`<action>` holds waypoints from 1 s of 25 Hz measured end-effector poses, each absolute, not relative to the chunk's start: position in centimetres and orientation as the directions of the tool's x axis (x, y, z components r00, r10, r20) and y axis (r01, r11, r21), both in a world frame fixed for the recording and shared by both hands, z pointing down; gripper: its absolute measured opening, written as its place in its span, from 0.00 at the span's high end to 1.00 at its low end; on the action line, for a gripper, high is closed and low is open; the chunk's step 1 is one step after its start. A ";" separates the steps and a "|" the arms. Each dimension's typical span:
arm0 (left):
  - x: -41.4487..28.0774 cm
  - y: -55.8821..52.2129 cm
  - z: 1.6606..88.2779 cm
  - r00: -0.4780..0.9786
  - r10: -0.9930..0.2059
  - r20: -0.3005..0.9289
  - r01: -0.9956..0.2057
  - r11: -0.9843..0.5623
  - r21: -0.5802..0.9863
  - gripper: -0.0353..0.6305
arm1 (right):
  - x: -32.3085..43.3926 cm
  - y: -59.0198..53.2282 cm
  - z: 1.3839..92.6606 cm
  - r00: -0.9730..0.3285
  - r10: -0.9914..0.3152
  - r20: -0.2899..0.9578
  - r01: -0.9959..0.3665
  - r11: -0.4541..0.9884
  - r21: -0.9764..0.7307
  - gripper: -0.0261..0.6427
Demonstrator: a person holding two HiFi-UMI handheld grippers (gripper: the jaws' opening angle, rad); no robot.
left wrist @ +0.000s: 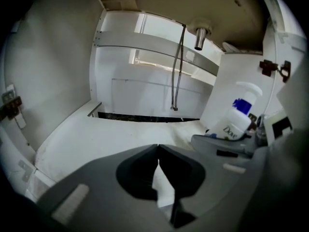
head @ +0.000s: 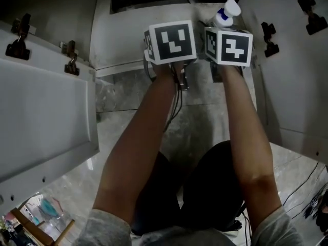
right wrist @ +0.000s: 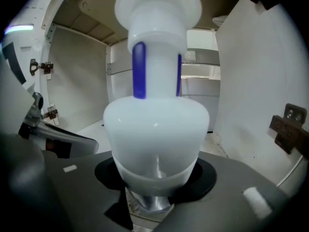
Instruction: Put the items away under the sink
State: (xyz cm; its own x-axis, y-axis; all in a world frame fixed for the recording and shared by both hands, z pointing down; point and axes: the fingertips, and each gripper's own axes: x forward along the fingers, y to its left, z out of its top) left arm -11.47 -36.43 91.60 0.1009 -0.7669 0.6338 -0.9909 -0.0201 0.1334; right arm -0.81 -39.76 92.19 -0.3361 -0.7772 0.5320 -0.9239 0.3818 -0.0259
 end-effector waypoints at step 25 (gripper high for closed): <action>-11.0 -37.3 92.3 0.136 -0.774 0.619 -0.985 -0.041 0.165 0.93 | -1.2 -40.0 93.8 -0.345 -0.810 0.475 -0.915 0.404 0.024 0.47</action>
State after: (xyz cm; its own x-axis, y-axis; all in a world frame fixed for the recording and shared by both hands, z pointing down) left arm -11.04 -37.28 92.29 0.1357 -0.7739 0.6186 -0.9854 -0.0408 0.1652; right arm -1.22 -40.02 93.76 -0.3448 -0.8099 0.4746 -0.9147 0.4035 0.0241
